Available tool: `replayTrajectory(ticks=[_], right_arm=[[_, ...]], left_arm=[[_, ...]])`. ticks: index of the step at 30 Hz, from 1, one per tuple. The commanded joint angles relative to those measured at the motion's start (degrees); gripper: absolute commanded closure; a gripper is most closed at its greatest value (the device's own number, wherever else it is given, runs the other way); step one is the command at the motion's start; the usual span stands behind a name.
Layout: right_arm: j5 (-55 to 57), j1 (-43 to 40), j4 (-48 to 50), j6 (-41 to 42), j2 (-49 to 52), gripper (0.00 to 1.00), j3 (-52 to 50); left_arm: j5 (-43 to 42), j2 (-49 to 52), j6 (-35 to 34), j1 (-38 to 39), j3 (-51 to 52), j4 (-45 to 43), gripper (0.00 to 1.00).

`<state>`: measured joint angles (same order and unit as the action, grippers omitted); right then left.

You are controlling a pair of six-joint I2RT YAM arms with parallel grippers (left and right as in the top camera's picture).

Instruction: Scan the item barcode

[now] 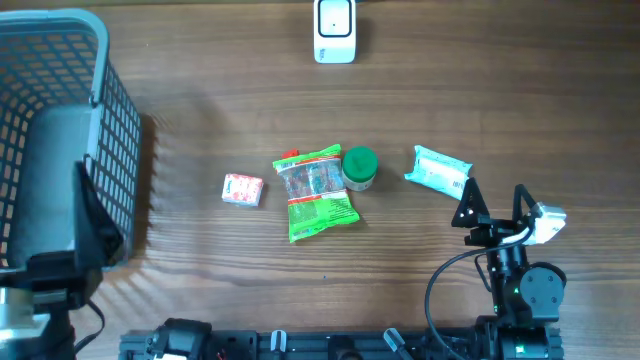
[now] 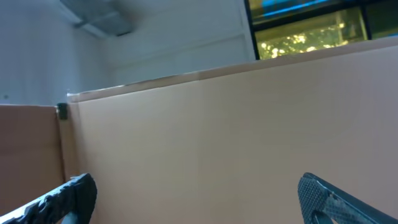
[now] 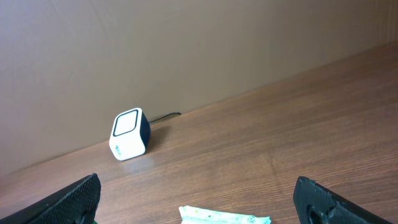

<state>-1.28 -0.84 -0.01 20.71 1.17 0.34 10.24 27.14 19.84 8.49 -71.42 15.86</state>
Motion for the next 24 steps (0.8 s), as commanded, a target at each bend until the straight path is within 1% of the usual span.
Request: replayTrajectory(ticks=[1,2,3,4,8,11,15,17,24], right_arm=[[-0.28,0.17,0.22,-0.83,-0.37,0.00,-0.04],[-0.28,0.17,0.20,-0.81,-0.37,0.00,-0.04],[-0.26,0.17,0.20,-0.83,-0.37,0.00,-0.04],[-0.26,0.17,0.20,-0.83,-0.37,0.00,-0.04],[-0.26,0.17,0.20,-0.83,-0.37,0.00,-0.04],[-0.28,0.17,0.22,-0.81,-0.37,0.00,-0.04],[-0.26,0.17,0.20,-0.83,-0.37,0.00,-0.04],[-0.28,0.17,0.20,-0.83,-0.37,0.00,-0.04],[-0.28,0.17,0.22,-0.83,-0.37,0.00,-0.04]], left_arm=[[-13.31,-2.58,-5.77,-9.33,-0.07,0.35,0.00],[-17.05,-4.79,-5.79,-12.57,-0.07,0.87,0.00],[-18.80,-6.97,-6.56,-14.75,-0.07,1.03,0.00],[-18.80,-9.49,-7.63,-15.52,-0.07,0.87,0.00],[-18.78,-18.16,-8.33,-15.47,-0.07,0.52,0.00],[-18.78,-22.43,-8.33,-15.47,-0.07,0.90,0.00],[-19.30,-24.76,-8.35,-15.19,-0.07,1.18,0.00],[-21.49,-26.80,-8.35,-14.99,-0.07,1.36,0.00],[-21.51,-26.75,-8.33,-14.99,-0.31,1.09,0.00]])
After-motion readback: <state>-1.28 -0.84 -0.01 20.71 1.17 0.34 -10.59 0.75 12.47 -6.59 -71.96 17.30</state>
